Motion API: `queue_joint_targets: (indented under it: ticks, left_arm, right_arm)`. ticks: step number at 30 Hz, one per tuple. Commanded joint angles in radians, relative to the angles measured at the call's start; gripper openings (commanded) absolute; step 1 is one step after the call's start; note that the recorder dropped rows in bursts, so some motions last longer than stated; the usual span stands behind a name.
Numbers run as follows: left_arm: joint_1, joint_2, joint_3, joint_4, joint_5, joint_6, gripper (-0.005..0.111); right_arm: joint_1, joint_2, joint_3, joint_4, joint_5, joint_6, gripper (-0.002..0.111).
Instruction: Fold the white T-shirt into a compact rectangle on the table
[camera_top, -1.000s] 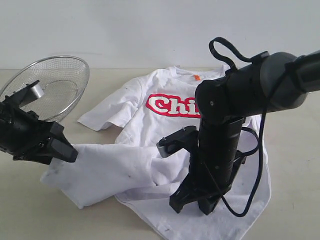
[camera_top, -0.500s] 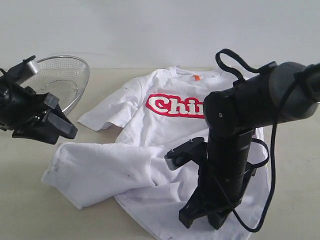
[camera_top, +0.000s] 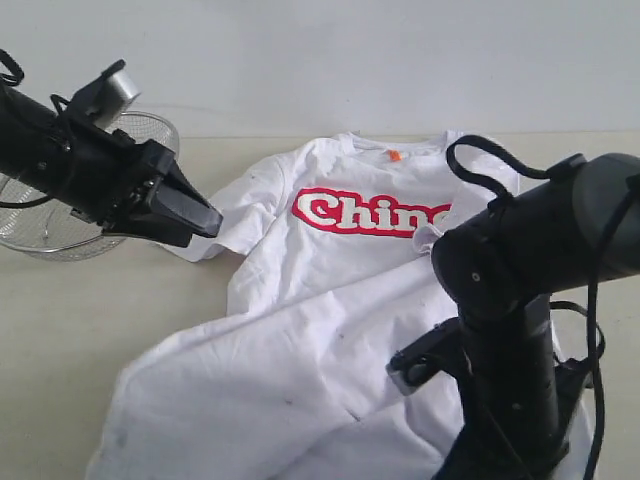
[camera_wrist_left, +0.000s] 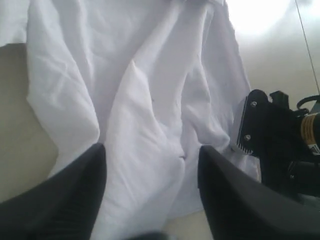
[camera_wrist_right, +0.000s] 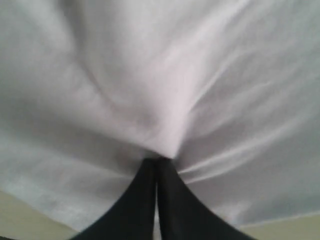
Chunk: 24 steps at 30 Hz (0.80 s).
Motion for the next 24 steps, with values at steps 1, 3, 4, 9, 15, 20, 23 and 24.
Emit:
queue_joint_targets:
  ticks: [1, 3, 4, 9, 15, 20, 23, 24]
  left_arm:
    - [-0.068, 0.053, -0.005, -0.008, -0.054, 0.014, 0.052]
    - [-0.097, 0.092, -0.005, -0.008, -0.099, 0.017, 0.052]
    - [-0.114, 0.110, -0.005, -0.010, -0.127, 0.021, 0.051]
    - [-0.128, 0.176, -0.066, -0.027, -0.154, 0.030, 0.048]
    - [-0.128, 0.217, -0.171, -0.053, -0.130, 0.040, 0.048]
    - [-0.128, 0.253, -0.237, -0.053, -0.151, 0.039, 0.043]
    - [-0.128, 0.283, -0.262, -0.053, -0.138, 0.023, 0.020]
    - [-0.128, 0.294, -0.272, -0.053, -0.125, 0.024, 0.011]
  right_arm:
    - [-0.003, 0.040, 0.031, -0.260, 0.049, 0.138, 0.000]
    - [-0.003, 0.040, 0.031, -0.309, 0.047, 0.170, 0.000]
    - [-0.003, 0.040, 0.029, -0.337, 0.053, 0.194, 0.000]
    - [-0.003, 0.039, 0.029, -0.418, 0.082, 0.241, 0.000]
    - [-0.001, -0.051, 0.028, -0.459, 0.127, 0.351, 0.000]
    - [-0.003, -0.273, 0.028, -0.521, -0.001, 0.417, 0.000]
    - [-0.059, -0.346, 0.011, -0.578, -0.059, 0.443, 0.000]
    - [-0.092, -0.355, -0.001, -0.583, -0.073, 0.441, 0.000]
